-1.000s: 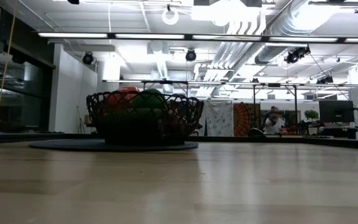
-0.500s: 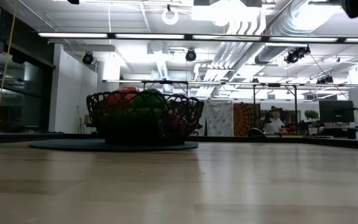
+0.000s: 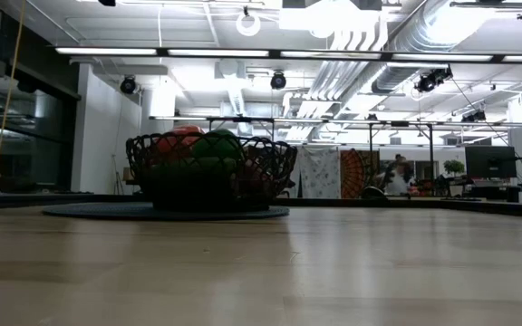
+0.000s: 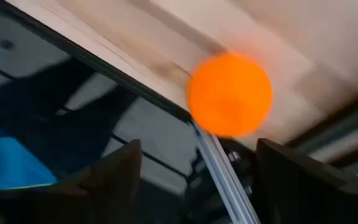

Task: Build produce basket
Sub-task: Put the orange into the black basket

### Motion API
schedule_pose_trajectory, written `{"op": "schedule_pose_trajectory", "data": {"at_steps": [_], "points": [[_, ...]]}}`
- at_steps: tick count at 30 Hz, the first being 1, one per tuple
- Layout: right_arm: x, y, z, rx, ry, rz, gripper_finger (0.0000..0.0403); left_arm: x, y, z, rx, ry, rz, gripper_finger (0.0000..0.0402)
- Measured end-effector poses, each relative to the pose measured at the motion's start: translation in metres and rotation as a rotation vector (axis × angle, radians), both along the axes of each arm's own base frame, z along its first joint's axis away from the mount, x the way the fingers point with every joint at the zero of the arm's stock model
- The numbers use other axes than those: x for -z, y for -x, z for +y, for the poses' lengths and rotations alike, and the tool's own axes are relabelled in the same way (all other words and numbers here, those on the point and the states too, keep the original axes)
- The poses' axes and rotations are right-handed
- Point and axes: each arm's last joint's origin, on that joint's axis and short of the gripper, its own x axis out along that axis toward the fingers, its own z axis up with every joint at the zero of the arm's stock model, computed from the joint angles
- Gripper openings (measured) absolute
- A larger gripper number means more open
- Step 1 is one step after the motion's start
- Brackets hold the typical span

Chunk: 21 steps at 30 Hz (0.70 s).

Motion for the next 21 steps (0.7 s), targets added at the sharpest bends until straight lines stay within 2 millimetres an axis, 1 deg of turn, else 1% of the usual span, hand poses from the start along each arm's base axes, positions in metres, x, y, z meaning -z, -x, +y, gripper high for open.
{"op": "schedule_pose_trajectory", "data": {"at_steps": [3,7,11,21], "points": [[0.011,0.001,0.014,-0.006,-0.014,0.069,0.0324,0.0,0.0,0.0,0.0,0.0,0.0,0.0339],[0.025,-0.001,0.027,0.024,0.002,0.114,0.0328,0.0,0.0,0.0,0.0,0.0,0.0,0.0339],[0.04,-0.003,0.035,0.041,0.035,0.15,0.0328,0.0,0.0,0.0,0.0,0.0,0.0,0.0339],[0.073,-0.01,0.047,0.071,0.122,0.25,0.0328,0.0,0.0,0.0,0.0,0.001,-0.001,0.0339]]}}
